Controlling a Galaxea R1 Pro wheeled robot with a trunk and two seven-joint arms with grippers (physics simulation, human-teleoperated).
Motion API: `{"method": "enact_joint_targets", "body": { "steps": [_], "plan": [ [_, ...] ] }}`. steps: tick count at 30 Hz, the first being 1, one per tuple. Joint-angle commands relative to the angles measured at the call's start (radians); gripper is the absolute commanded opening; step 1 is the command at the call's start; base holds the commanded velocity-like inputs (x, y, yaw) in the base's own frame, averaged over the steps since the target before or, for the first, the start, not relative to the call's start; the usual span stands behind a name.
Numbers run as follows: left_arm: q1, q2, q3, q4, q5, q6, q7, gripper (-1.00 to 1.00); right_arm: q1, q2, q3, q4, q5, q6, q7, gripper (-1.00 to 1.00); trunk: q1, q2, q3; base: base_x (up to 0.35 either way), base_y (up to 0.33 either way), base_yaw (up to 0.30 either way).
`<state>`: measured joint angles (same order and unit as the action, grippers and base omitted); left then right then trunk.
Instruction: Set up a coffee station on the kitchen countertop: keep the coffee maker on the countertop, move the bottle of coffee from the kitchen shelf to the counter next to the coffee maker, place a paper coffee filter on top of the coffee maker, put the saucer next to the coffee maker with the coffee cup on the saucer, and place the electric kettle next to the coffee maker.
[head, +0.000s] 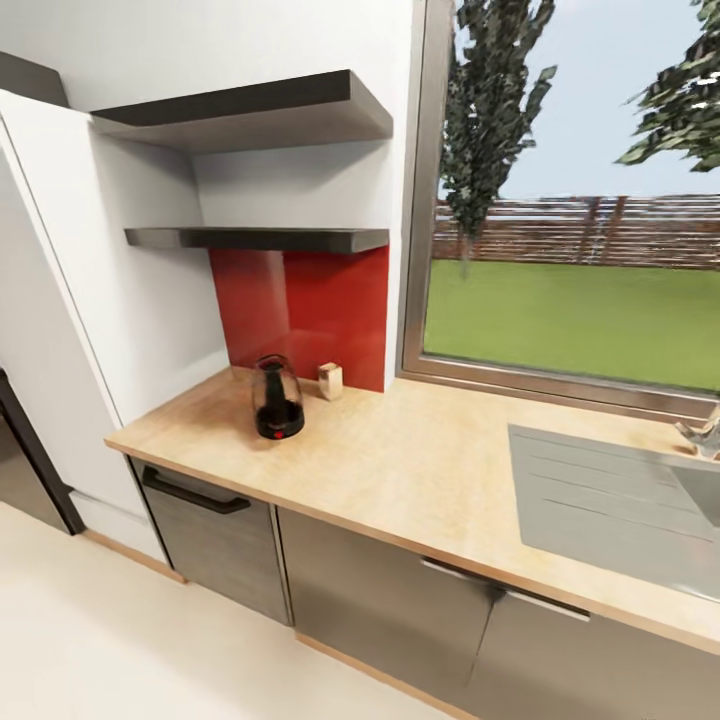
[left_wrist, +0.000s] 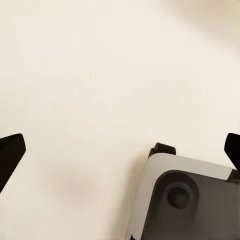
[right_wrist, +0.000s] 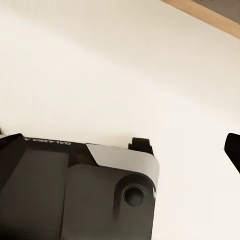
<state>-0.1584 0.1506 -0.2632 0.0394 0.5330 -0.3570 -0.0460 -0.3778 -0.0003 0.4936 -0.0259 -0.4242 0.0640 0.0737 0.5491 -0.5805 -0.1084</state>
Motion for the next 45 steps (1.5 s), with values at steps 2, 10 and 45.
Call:
{"method": "enact_joint_targets", "body": {
  "steps": [2,10,45],
  "plan": [
    [-0.001,0.0,-0.008,0.004,0.01,-0.005,-0.005,1.0,-0.001,0.0,0.008,0.0,-0.01,0.004,0.001,1.0,0.001,-0.002,0.0,0.096,0.33,-0.123],
    [-0.002,0.0,-0.008,0.004,0.01,-0.005,-0.005,1.0,-0.001,0.0,0.008,0.0,-0.01,0.003,0.001,1.0,0.001,-0.002,0.001,0.096,0.33,-0.024],
    [-0.002,0.0,-0.007,0.004,0.01,-0.005,-0.005,1.0,0.003,-0.001,0.009,0.0,-0.008,0.005,0.001,1.0,0.001,-0.002,0.001,0.096,0.33,-0.036]
  ]
}}
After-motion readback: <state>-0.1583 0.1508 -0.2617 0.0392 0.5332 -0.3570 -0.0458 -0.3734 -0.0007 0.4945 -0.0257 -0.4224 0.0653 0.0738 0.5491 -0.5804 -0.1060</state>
